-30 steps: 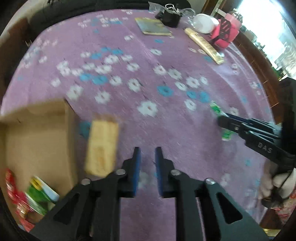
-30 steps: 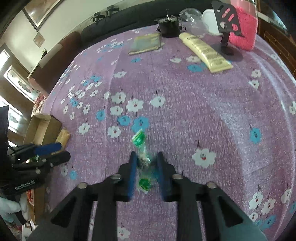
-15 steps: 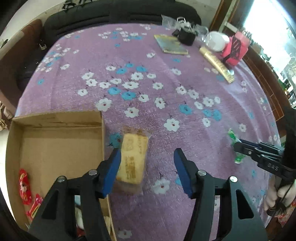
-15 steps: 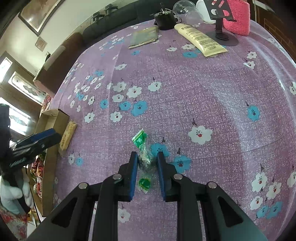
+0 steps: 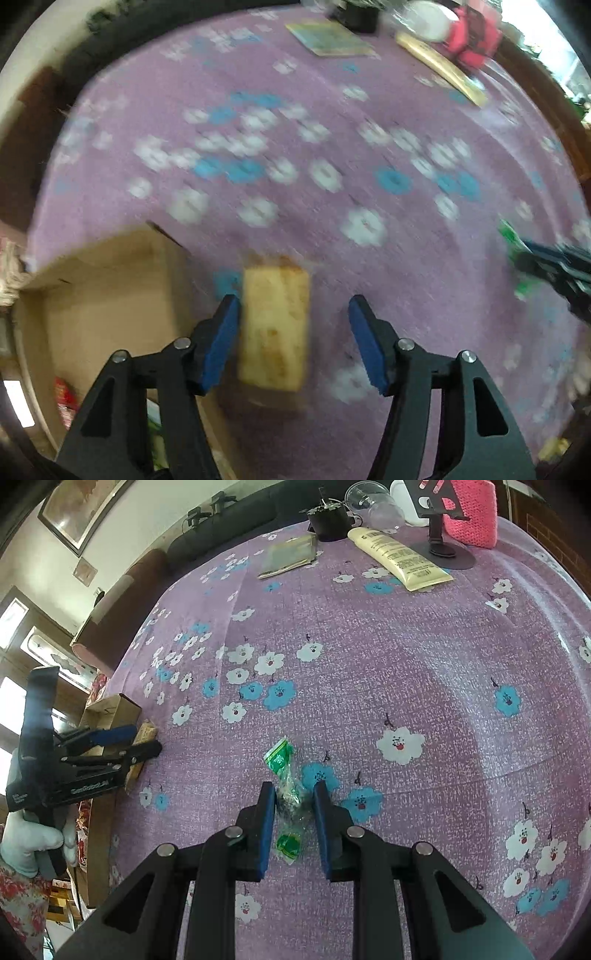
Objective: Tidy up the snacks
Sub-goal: 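Grasp the cream bread bar with the left gripper while the right grasps the green candy string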
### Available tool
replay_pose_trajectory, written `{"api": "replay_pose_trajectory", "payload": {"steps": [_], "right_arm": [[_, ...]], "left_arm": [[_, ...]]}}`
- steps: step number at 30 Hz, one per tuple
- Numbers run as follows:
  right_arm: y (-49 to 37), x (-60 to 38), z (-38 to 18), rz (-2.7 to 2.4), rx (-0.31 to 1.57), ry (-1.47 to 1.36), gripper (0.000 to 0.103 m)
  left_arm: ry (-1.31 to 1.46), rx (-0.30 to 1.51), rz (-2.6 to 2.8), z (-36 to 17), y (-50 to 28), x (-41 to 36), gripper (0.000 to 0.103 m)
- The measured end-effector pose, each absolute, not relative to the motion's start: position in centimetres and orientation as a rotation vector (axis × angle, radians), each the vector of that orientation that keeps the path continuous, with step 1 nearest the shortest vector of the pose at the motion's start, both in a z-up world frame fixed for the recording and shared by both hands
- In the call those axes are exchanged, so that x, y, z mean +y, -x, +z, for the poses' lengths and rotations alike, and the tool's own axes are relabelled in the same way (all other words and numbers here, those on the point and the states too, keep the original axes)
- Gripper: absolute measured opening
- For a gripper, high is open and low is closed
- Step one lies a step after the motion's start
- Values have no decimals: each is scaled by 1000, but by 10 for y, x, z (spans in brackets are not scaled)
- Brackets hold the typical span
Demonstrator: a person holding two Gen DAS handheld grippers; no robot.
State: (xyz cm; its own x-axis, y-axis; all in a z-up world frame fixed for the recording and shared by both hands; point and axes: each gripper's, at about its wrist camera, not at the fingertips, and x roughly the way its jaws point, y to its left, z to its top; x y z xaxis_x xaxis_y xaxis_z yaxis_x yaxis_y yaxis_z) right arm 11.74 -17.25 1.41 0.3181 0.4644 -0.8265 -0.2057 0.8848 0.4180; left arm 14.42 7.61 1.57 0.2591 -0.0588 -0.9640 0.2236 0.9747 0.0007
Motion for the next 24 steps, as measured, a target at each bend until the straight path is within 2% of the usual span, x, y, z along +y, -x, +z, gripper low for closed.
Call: {"api": "replay_pose_trajectory", "payload": {"steps": [2, 4, 6, 9, 11, 13, 15, 17, 18, 19, 20, 22, 24], "right_arm": [[-118, -174, 14, 451, 1166, -260, 20], [-117, -173, 14, 455, 1161, -251, 20], [-116, -173, 14, 459, 1159, -240, 20], [-116, -174, 14, 482, 1161, -248, 20], [-114, -177, 13, 500, 1164, -263, 21], [-113, -177, 13, 504, 1160, -250, 20], [-112, -175, 14, 501, 1159, -226, 21], [-112, -171, 15, 502, 1162, -212, 21], [-111, -169, 15, 502, 1163, -207, 22], [-110, -167, 16, 491, 1159, -189, 22], [-110, -164, 17, 484, 1157, -172, 22], [-108, -158, 18, 463, 1151, -133, 22], [-109, -154, 19, 442, 1157, -116, 20]], "left_arm": [[-141, 1286, -198, 16, -138, 76, 59], [-117, 1276, -206, 18, -131, 74, 47], [-82, 1272, -229, 20, -121, 70, 41], [-112, 1253, -242, 20, -106, 53, 41], [-169, 1227, -225, 18, -98, 42, 44], [-154, 1222, -235, 16, -98, 39, 61], [-160, 1205, -233, 13, -95, 34, 67], [-191, 1177, -226, 11, -89, 27, 68], [-176, 1175, -223, 11, -94, 29, 65], [-167, 1170, -217, 12, -94, 28, 51], [-159, 1168, -212, 14, -92, 30, 42], [-104, 1181, -232, 18, -92, 36, 37], [-100, 1178, -226, 20, -87, 38, 37]]}}
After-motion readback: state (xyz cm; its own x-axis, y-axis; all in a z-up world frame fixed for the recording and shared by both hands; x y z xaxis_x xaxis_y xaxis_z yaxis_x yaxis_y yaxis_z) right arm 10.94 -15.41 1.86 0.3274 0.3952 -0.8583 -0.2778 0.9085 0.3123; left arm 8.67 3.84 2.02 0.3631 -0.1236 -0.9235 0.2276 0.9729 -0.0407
